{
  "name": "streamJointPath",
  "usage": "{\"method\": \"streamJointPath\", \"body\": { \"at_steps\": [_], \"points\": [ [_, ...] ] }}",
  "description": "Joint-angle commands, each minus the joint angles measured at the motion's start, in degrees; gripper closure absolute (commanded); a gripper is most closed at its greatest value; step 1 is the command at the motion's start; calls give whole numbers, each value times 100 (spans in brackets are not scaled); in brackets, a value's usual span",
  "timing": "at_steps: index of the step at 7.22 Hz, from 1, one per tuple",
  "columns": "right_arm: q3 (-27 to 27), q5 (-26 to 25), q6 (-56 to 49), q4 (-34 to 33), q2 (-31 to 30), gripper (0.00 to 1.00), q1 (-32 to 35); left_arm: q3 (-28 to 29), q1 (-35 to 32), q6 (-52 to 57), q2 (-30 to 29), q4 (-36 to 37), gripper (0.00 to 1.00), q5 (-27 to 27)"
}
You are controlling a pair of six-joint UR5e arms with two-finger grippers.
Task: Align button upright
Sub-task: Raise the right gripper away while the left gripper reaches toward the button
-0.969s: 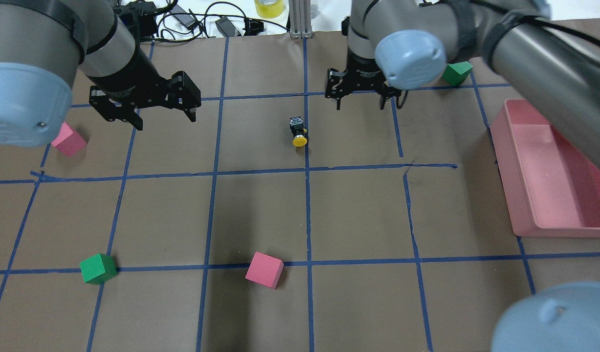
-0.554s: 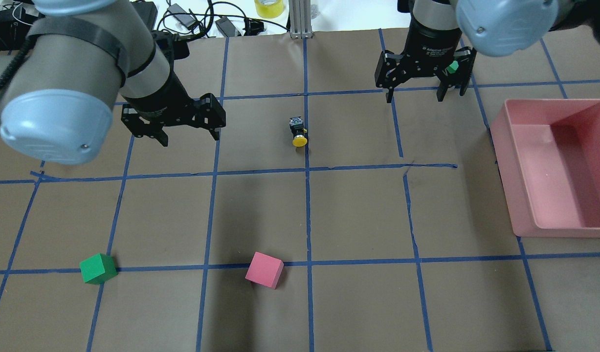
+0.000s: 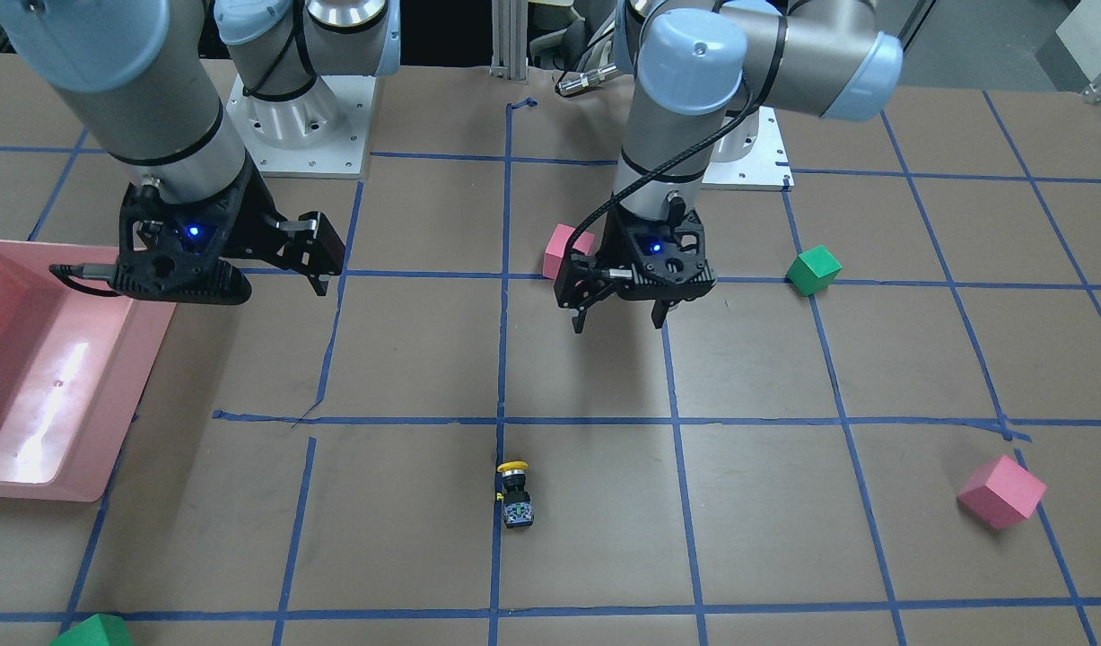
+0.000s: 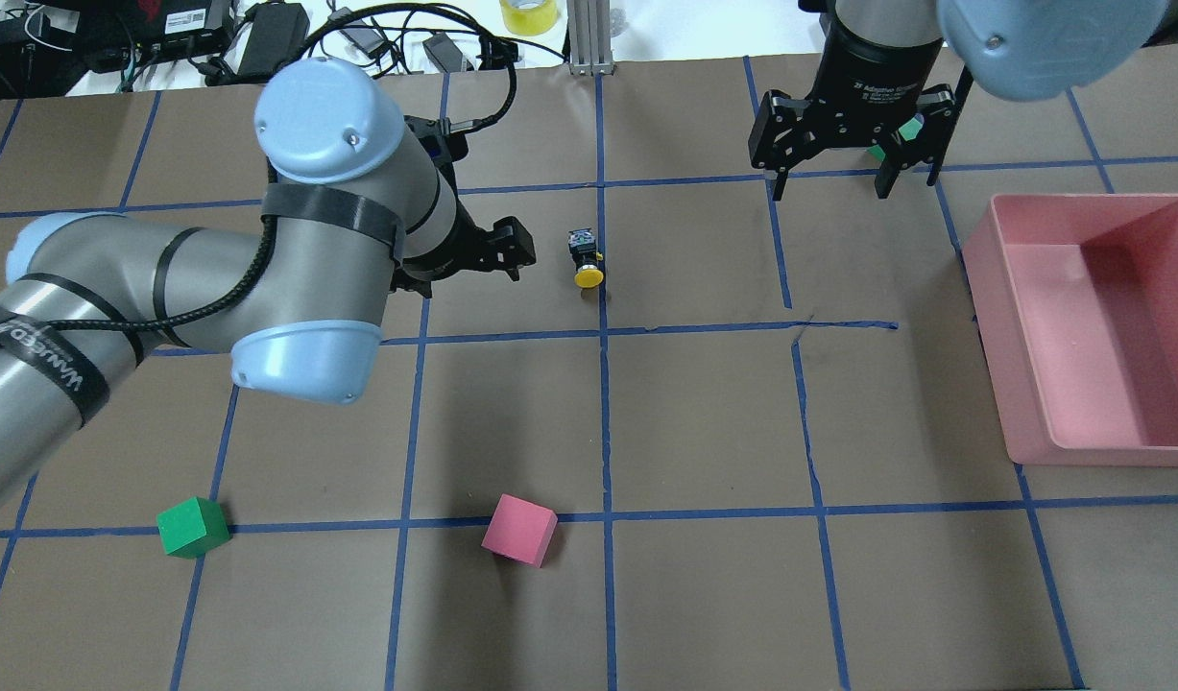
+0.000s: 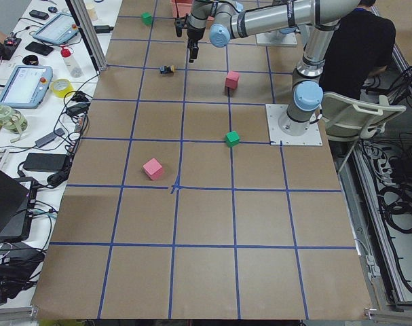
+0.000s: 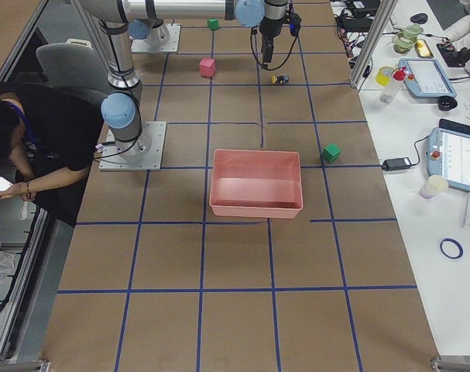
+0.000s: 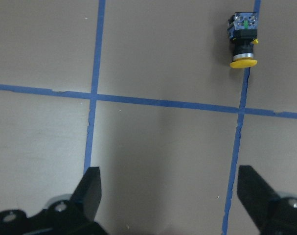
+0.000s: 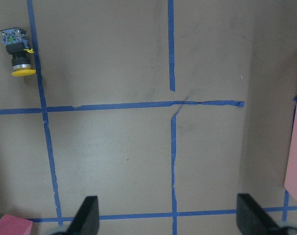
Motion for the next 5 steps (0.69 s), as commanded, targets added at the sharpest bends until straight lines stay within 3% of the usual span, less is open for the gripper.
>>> {"method": "streamJointPath", "body": {
  "at_steps": [1,3,5],
  "points": [
    [4,-1,13,11,-78,0,6,-276,-265,-312,-448,1226,2,88],
    [4,-62,49,20,-113,0,6,-549,-415,-494,-939,2624,2,281],
    [4,-10,40,107,-113,0,-3,-550,-747,-1039,-1423,3460,10,771]
  ]
}}
